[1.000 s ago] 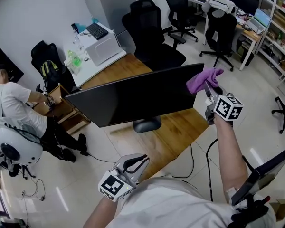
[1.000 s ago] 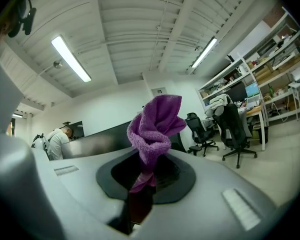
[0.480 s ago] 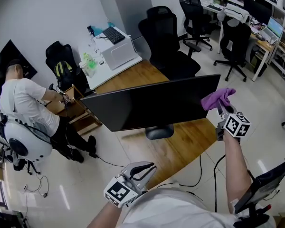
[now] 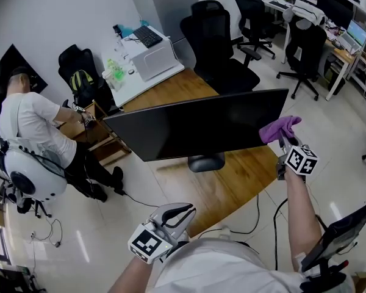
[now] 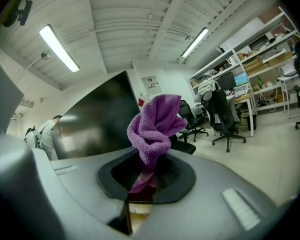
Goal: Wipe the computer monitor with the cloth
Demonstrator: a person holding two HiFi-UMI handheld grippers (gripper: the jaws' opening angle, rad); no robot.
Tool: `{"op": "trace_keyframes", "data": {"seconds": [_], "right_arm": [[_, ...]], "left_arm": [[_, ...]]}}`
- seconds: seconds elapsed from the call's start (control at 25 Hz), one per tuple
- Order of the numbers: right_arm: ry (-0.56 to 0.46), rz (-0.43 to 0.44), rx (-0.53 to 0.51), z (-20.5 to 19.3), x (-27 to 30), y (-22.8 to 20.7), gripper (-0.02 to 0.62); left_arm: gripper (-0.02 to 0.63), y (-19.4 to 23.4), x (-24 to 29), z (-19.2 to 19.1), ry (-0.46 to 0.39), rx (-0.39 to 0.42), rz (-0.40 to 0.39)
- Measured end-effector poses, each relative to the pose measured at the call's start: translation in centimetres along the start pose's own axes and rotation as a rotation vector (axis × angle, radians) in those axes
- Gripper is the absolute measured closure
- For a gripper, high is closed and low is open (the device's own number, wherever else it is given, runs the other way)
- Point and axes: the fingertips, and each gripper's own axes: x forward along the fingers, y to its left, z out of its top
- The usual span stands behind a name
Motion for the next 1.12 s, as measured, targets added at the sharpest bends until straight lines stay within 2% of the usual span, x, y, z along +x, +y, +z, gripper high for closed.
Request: {"op": "trace_keyframes", "data": {"seconds": [0.16,0.4,0.92,1.12], "right_arm": [[0.027,-0.027,0.007,-1.7,0.5,-1.1,0.548],[0.07,-0.057,0.014,-4.4,0.7,-2.3,0.548],[0.192,-0.138,0.014,-11.6,1.7,-4.5,0.548],[0.224,-0.153,0.01,-12.9,2.0,-4.3,0.548]], "left_arm": [[0.549,0.5,-0.4,0.5,-0.013,-0.005,0.022],[0.549,1.4,-1.4,0.4,0.019,-0.021,0.061],[0.549,1.9,-2.8,0.0,0.025,-0.034,0.082],[0.549,2.3,-3.9,-0.4,0.029,-0.032,0.097]]}}
